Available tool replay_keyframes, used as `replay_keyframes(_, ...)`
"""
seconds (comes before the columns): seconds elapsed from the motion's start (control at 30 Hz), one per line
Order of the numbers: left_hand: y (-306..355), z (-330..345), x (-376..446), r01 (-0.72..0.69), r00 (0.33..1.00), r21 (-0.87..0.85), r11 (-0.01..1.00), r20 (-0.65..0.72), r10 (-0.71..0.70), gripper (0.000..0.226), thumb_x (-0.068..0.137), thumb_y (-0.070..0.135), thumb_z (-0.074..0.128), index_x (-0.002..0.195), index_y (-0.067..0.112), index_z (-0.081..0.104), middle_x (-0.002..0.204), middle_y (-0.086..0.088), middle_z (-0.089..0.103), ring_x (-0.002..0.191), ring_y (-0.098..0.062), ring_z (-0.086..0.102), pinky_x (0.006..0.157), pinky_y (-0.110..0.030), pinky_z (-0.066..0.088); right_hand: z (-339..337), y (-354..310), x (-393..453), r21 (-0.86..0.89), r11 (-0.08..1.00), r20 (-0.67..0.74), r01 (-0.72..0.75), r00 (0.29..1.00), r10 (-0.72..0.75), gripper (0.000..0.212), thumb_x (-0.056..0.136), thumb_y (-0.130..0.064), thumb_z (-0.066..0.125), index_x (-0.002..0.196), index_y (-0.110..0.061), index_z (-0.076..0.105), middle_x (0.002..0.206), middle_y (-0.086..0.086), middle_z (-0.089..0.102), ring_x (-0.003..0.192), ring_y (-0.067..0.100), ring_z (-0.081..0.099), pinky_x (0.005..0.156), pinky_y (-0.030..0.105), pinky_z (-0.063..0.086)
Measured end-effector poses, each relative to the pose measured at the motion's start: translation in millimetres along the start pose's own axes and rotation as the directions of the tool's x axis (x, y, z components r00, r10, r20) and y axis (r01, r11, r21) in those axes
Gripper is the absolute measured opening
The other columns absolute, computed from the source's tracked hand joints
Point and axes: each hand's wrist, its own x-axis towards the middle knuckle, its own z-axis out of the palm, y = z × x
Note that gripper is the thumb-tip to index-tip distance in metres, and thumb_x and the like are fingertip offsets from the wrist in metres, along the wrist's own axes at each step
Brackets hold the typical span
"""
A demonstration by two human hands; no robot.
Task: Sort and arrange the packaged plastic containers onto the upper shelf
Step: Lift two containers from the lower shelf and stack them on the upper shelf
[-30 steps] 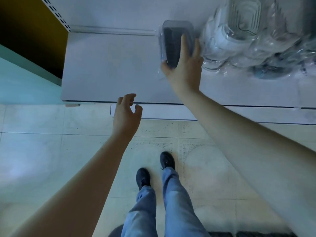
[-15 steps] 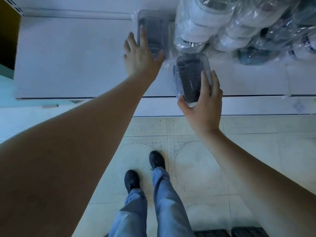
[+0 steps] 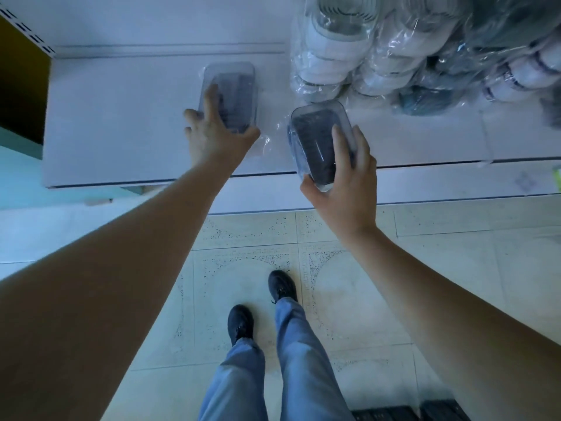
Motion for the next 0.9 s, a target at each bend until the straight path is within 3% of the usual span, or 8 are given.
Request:
replay_keyframes(0.07,-16.3,-21.8,-35.9,-0.032,0.999,-0.036,0.999,0.028,0.033,0.082,0.073,0.048,0.072,0.145,0.040,0.033,0.124,-0.007,0.035,0.112,-0.034,0.050,0.097,-0.043,0.048,-16.7,-14.4,-10.1,0.016,1.000,0.007,0.008,1.000,-0.008,0.085,0.081,-0.051,0.064,0.154,-0.015,0.037,0.157,0.018,0.032,0.129,0.035,0.045,0.104,0.043,0.043)
replay_keyframes(0.23,-34.7,-80.8,-126.5,-0.094,0.994,-0.176,0.980,0.038,0.102,0.083,0.075,0.039,0.082,0.146,0.042,0.038,0.123,0.000,0.035,0.109,-0.017,0.051,0.095,-0.027,0.046,-74.7,-56.0,-45.5,0.013,1.000,-0.009,0.015,1.000,-0.015,0.085,0.079,-0.049,0.064,0.153,-0.018,0.038,0.159,0.017,0.030,0.132,0.035,0.044,0.104,0.048,0.044)
replay_keyframes(0.33,-26.8,-124.6,-171.1,-0.164,0.986,-0.259,0.952,-0.005,0.168,0.085,0.076,0.032,0.083,0.146,0.046,0.038,0.125,0.002,0.036,0.102,-0.001,0.048,0.096,-0.024,0.045,-116.7,-85.3,-73.7,0.050,0.999,-0.073,0.010,0.997,-0.007,0.082,0.080,-0.047,0.067,0.152,-0.019,0.041,0.159,0.016,0.029,0.134,0.034,0.043,0.105,0.049,0.044)
replay_keyframes(0.43,-12.3,-166.9,-205.3,-0.253,0.966,-0.278,0.927,-0.028,0.256,0.087,0.076,0.033,0.084,0.145,0.052,0.034,0.127,0.008,0.033,0.108,0.009,0.043,0.092,-0.020,0.044,-157.5,-112.9,-96.6,0.069,0.998,-0.164,0.002,0.986,0.009,0.081,0.081,-0.044,0.070,0.152,-0.018,0.042,0.160,0.015,0.029,0.135,0.032,0.042,0.106,0.049,0.044)
replay_keyframes(0.53,10.3,-204.8,-230.9,-0.362,0.931,-0.331,0.871,-0.078,0.357,0.090,0.076,0.033,0.084,0.145,0.055,0.031,0.129,0.010,0.032,0.114,0.003,0.045,0.097,-0.027,0.048,-200.7,-138.9,-108.7,0.113,0.993,-0.245,0.026,0.970,0.002,0.082,0.080,-0.046,0.068,0.152,-0.018,0.041,0.160,0.012,0.028,0.134,0.030,0.042,0.105,0.047,0.046)
replay_keyframes(0.67,48.3,-241.0,-252.3,-0.490,0.871,-0.376,0.786,-0.200,0.448,0.092,0.075,0.026,0.085,0.147,0.051,0.035,0.128,0.011,0.033,0.119,0.011,0.041,0.103,-0.035,0.050,-255.2,-161.2,-106.5,0.134,0.990,-0.374,0.051,0.927,0.003,0.085,0.078,-0.045,0.072,0.153,-0.023,0.039,0.161,0.009,0.028,0.135,0.029,0.041,0.104,0.047,0.049)
replay_keyframes(0.8,104.3,-270.5,-254.9,-0.632,0.775,-0.365,0.684,-0.327,0.541,0.094,0.072,0.024,0.085,0.150,0.044,0.036,0.131,0.005,0.036,0.121,0.007,0.043,0.103,-0.021,0.042,-311.4,-170.2,-79.8,0.132,0.986,-0.498,0.100,0.867,-0.021,0.084,0.078,-0.045,0.071,0.153,-0.024,0.039,0.161,0.008,0.028,0.140,0.028,0.037,0.109,0.041,0.041)
replay_keyframes(0.9,154.9,-289.6,-242.5,-0.694,0.717,-0.342,0.633,-0.409,0.565,0.088,0.072,0.037,0.078,0.150,0.042,0.037,0.130,0.003,0.036,0.122,-0.009,0.048,0.104,-0.024,0.043,-347.7,-169.4,-46.4,0.130,0.982,-0.573,0.134,0.819,-0.036,0.082,0.080,-0.045,0.068,0.153,-0.020,0.041,0.160,0.012,0.028,0.143,0.030,0.033,0.111,0.051,0.042)
